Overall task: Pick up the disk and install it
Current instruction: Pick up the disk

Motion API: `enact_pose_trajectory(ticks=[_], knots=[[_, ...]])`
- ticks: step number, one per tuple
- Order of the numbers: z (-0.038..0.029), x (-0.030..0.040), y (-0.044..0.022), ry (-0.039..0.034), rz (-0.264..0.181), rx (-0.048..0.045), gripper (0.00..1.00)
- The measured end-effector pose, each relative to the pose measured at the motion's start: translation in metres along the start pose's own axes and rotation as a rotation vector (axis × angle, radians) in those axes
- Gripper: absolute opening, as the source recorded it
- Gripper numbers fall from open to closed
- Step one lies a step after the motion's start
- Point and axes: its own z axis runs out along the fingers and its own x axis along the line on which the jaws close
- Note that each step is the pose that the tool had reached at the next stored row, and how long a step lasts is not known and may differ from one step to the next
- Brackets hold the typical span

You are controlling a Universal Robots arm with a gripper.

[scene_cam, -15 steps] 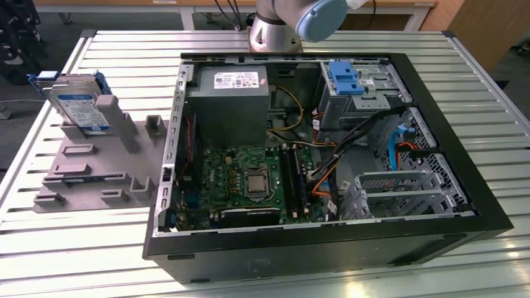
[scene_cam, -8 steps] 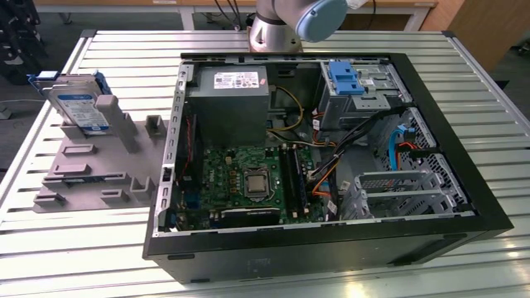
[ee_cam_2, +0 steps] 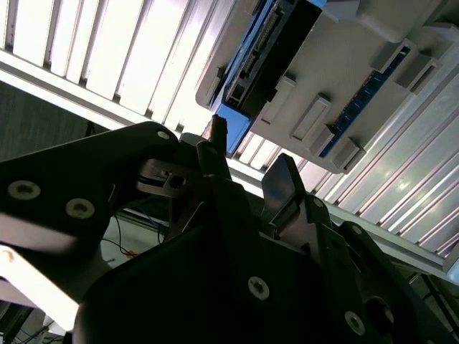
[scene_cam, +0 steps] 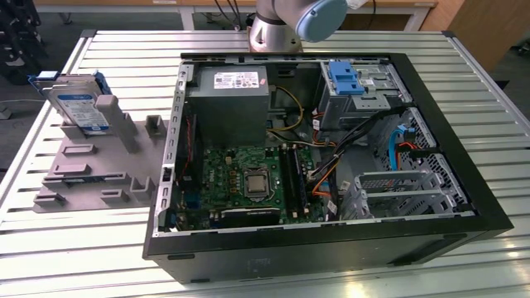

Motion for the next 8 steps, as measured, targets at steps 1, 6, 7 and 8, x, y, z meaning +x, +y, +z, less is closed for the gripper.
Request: enact_pose_trajectory(ticks=[1, 6, 7, 8], knots=[[0.0006, -0.0002, 0.0000, 0.0001, -0.003, 0.0000, 0.47], [0.0053, -0.0021, 0.0000, 0.0000, -0.004, -0.0001, 0.47], [0.0064, -0.0022, 0.0001, 0.0000, -0.004, -0.0001, 0.47], [0.0077, -0.0022, 0.0001, 0.0001, -0.004, 0.0000, 0.47]])
